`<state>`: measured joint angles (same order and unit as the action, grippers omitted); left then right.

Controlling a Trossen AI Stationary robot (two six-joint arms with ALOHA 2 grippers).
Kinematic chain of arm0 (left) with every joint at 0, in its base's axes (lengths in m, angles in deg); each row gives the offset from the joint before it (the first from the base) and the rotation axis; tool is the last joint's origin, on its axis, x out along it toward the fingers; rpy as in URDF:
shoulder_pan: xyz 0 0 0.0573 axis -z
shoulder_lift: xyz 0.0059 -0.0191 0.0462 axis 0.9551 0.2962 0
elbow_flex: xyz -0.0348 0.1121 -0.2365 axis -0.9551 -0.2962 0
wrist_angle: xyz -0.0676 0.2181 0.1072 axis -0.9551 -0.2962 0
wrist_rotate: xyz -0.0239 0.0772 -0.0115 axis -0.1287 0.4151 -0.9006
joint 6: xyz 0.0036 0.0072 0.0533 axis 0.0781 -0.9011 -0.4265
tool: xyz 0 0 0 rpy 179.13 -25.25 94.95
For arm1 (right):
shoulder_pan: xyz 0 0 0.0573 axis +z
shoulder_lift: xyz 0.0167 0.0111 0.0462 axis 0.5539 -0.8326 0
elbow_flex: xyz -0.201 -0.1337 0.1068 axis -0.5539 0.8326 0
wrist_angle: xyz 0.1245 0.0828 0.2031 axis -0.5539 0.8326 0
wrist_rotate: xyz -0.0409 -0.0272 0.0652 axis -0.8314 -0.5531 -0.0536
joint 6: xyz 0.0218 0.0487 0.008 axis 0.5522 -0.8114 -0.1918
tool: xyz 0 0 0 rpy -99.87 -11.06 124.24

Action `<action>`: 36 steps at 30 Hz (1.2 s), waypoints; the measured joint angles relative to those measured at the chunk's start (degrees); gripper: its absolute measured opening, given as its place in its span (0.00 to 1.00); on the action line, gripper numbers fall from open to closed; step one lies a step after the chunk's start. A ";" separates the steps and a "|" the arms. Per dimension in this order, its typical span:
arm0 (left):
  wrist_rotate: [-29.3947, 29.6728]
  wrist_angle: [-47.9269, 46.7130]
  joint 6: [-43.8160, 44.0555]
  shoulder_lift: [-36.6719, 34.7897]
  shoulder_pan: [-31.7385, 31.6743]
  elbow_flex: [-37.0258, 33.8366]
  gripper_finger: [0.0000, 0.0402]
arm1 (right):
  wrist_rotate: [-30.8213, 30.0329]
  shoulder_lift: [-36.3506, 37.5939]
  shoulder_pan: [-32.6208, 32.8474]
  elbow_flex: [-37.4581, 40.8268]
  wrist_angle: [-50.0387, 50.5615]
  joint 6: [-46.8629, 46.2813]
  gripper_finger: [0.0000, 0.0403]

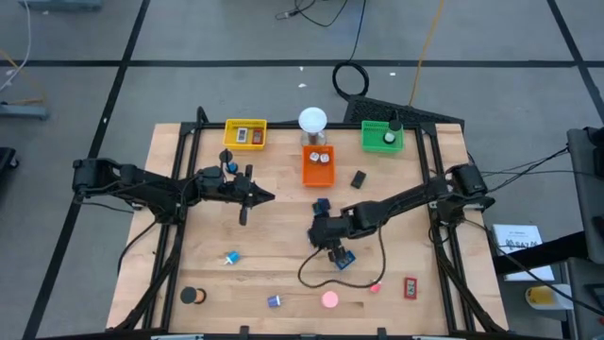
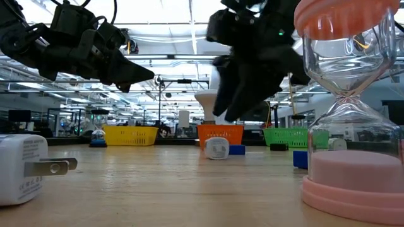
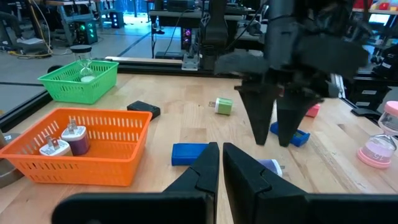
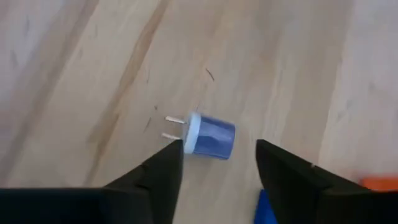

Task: Pick & Place Office items
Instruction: Put the top purple charger adapter into the orange bin

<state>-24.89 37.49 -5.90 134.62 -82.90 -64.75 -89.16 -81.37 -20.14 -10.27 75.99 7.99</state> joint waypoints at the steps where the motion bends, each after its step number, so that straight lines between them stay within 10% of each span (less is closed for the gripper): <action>1: 0.00 0.00 0.00 0.00 0.00 0.00 0.06 | 0.03 -0.89 0.00 -1.38 1.71 3.15 0.53; 19: -0.02 -0.02 0.00 0.00 0.00 0.00 0.06 | -0.26 -10.23 0.46 -9.15 8.76 26.49 0.57; 36: 0.00 -0.02 0.01 0.00 -0.01 0.00 0.06 | 2.80 -10.35 -0.74 -9.13 8.70 7.01 0.39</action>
<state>-24.89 37.47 -5.89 134.62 -82.91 -64.75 -86.36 -91.72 -20.88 -19.40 84.70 15.00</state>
